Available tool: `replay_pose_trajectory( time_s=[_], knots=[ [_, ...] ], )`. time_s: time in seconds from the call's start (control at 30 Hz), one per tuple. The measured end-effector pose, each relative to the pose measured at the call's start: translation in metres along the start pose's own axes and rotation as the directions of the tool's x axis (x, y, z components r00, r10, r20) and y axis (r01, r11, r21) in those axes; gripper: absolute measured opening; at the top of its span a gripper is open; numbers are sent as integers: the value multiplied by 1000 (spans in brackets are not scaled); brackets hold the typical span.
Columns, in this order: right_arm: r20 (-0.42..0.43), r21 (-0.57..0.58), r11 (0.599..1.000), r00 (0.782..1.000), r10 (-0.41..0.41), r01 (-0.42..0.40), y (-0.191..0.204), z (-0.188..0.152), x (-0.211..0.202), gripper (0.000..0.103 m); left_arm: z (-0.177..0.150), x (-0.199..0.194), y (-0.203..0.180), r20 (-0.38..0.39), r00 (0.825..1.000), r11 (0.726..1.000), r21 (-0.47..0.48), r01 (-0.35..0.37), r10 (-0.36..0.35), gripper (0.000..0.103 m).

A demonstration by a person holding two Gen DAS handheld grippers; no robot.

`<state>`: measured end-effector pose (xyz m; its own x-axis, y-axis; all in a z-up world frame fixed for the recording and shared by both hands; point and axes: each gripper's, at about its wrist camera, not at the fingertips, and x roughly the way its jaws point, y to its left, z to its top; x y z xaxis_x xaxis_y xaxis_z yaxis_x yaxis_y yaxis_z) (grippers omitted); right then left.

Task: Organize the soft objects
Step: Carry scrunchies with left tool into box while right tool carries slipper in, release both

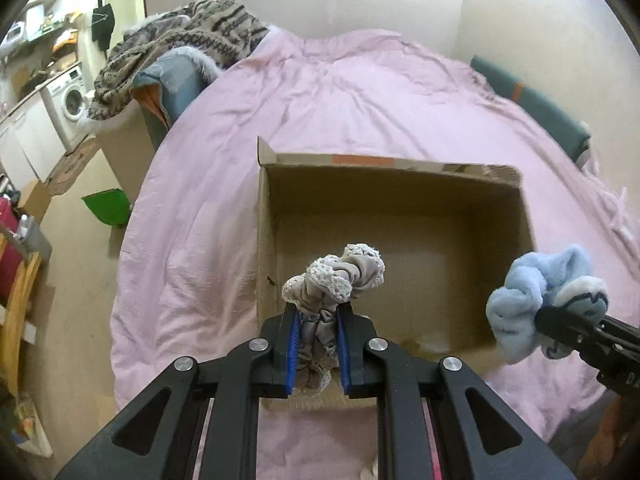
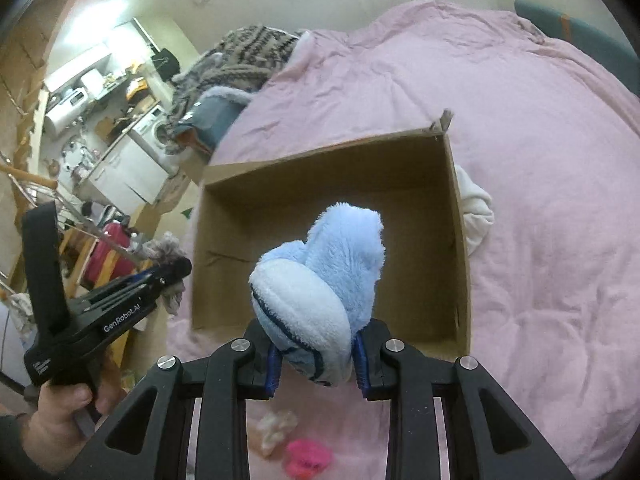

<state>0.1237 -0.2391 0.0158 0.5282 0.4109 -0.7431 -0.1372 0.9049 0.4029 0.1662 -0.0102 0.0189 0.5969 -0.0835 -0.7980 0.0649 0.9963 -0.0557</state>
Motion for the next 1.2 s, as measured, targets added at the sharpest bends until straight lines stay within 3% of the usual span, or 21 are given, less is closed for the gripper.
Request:
replay_pose_trajectory(
  time_s=[0.07, 0.23, 0.6, 0.83, 1.03, 1.2],
  knots=[
    [-12, 13, 1000, 1000, -7, 7, -4, 2, 13, 31, -2, 16, 1, -29, 999, 999, -27, 28, -28, 15],
    [-35, 11, 999, 999, -32, 33, -10, -4, 35, 31, -15, 42, -1, -59, 998, 1000, 6, -10, 10, 15],
    [-124, 16, 995, 988, -92, 94, -16, -17, 64, 33, -22, 48, 9, -53, 998, 1000, -12, -17, 17, 15],
    [-132, -5, 993, 984, -121, 121, -16, -17, 67, 34, -24, 47, 4, -68, 998, 1000, 12, -12, 13, 15],
    [-130, 3, 994, 985, -112, 114, -17, -16, 66, 36, -26, 43, -1, -59, 998, 1000, 24, -9, 11, 21],
    [-120, -10, 994, 987, -109, 109, -14, -17, 65, 44, -26, 41, -2, -58, 998, 1000, 24, -2, 3, 37]
  ],
)
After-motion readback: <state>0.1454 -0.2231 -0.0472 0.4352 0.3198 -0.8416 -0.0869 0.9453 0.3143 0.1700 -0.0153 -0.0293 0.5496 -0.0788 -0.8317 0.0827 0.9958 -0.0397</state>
